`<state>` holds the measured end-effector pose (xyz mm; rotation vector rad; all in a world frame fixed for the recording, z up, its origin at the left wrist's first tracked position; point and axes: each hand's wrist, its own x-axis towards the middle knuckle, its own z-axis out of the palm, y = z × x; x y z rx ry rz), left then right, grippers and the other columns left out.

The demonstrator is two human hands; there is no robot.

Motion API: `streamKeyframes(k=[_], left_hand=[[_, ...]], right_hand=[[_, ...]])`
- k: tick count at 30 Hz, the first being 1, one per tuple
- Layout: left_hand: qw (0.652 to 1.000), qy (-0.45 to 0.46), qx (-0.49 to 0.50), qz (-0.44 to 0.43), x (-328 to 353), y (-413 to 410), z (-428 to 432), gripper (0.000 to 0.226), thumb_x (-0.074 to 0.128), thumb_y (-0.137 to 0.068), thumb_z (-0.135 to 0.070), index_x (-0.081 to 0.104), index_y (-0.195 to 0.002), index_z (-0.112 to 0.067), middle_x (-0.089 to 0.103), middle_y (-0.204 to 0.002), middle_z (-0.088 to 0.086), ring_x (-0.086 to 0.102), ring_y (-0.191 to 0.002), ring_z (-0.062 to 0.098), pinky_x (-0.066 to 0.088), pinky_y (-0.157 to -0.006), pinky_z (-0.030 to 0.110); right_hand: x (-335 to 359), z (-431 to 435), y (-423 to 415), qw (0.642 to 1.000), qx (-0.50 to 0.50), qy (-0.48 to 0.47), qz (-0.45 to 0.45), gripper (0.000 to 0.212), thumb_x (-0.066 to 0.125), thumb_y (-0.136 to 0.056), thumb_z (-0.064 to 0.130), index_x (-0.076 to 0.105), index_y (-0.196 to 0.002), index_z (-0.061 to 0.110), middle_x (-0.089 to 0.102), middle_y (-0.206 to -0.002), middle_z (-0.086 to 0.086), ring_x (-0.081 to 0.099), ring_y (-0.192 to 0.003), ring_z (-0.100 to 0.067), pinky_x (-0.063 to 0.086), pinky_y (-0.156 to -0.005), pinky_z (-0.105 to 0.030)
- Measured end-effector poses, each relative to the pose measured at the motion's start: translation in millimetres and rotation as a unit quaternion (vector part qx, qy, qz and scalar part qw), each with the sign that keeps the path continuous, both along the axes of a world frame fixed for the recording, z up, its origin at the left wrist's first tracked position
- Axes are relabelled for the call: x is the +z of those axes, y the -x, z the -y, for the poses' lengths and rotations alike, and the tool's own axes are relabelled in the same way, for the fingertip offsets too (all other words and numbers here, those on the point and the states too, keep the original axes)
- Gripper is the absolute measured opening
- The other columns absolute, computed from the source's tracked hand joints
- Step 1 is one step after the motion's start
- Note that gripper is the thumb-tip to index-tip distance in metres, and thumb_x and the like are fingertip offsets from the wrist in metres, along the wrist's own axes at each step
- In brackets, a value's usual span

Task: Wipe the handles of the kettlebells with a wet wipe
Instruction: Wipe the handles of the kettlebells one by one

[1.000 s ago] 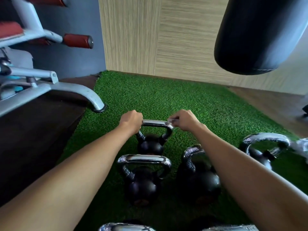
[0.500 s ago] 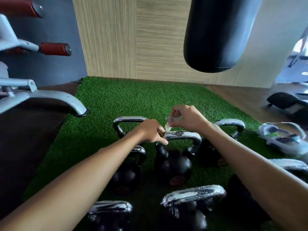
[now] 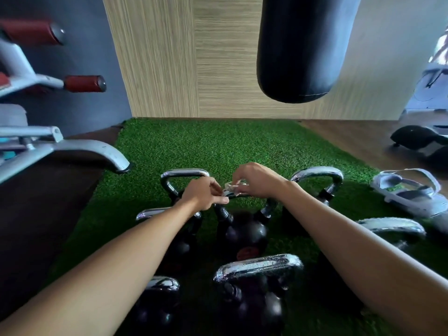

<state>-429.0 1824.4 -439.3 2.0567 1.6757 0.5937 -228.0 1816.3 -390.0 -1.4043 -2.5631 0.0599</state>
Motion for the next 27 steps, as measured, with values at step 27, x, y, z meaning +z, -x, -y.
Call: streamKeyframes(k=[27], left_hand=[[0.988,-0.044,0.01,-0.149,18.1,-24.2,12.1,0.042,0.084,-0.076,-0.043,0.063,-0.107,-0.027,0.067,-0.088,-0.012,0.059,-0.071,0.006,0.033,-0.051,0.025]], right_hand=[[-44.7,13.4,-96.9,0.971,-0.187,0.017,-0.145,0.015,0.079,-0.085,0.026,0.081,-0.099,0.02,0.078,-0.095,0.003,0.063,-0.069,-0.001,0.048,-0.066,-0.016]])
